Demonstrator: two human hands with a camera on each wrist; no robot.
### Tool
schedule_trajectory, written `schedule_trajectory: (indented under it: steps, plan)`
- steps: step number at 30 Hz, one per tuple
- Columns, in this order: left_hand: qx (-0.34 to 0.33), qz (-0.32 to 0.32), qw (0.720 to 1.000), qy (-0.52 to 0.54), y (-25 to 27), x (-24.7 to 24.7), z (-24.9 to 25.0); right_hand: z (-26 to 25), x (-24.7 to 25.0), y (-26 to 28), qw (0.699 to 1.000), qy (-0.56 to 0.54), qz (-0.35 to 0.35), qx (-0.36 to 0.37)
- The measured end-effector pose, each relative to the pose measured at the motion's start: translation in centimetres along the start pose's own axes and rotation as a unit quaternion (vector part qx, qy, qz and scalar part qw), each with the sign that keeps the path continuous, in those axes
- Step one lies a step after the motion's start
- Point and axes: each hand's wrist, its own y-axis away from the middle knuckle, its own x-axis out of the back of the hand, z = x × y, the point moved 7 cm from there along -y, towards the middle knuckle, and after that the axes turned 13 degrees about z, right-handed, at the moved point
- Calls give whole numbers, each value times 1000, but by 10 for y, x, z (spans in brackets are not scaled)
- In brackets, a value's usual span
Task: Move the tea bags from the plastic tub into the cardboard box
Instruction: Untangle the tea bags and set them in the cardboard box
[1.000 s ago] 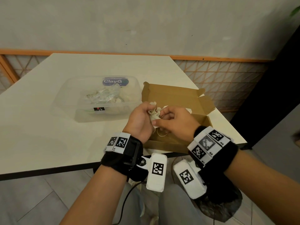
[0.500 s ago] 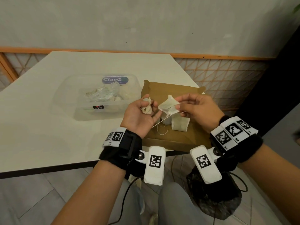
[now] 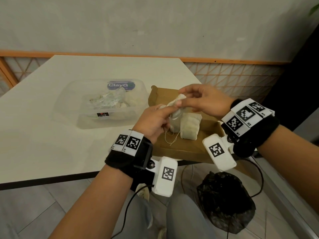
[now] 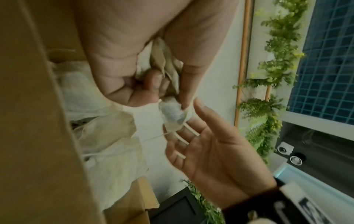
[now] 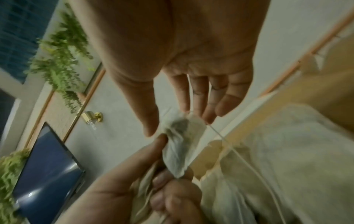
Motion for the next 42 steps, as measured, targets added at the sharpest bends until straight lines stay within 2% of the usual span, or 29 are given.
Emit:
schedule_trajectory:
  steps: [3, 8, 11, 15, 17, 19, 22, 24, 29, 35, 38, 40, 42]
  plan:
    - [38, 13, 998, 38, 0, 8, 1, 14, -13, 4, 998, -16, -30, -45]
    - [50, 18, 998, 42, -1, 24, 4, 13, -9, 0, 989, -122, 18, -86]
    - [37, 28, 998, 39, 0, 33, 8, 3, -7, -3, 995, -77, 16, -68]
    - [-5, 73, 996, 51, 0, 56, 15, -13, -2, -10, 997, 64, 29, -11]
    - [-2, 98, 993, 62, 0, 67, 11, -19, -10, -10, 991, 131, -7, 5]
    - [12, 110, 991, 77, 2, 74, 5, -21, -28, -5, 979, 185, -82, 2]
    - [28, 113, 989, 86, 3, 78, -1, -21, -57, 4, 967, 188, -171, -25]
    - [38, 108, 989, 94, 3, 78, -4, -20, -70, 4, 967, 172, -184, -38]
    - [57, 102, 987, 107, 3, 81, -9, -4, -76, -11, 976, 163, -121, -82]
    - [74, 99, 985, 119, -1, 85, -13, 2, -76, -14, 971, 192, -99, -102]
    - [83, 94, 983, 132, 0, 86, -13, -12, -66, -14, 968, 240, -60, -36]
    - [100, 78, 979, 159, 1, 86, -11, -31, -52, -9, 963, 266, 17, 49]
    - [131, 48, 967, 212, 4, 82, -9, -43, -41, 1, 964, 237, 74, 91]
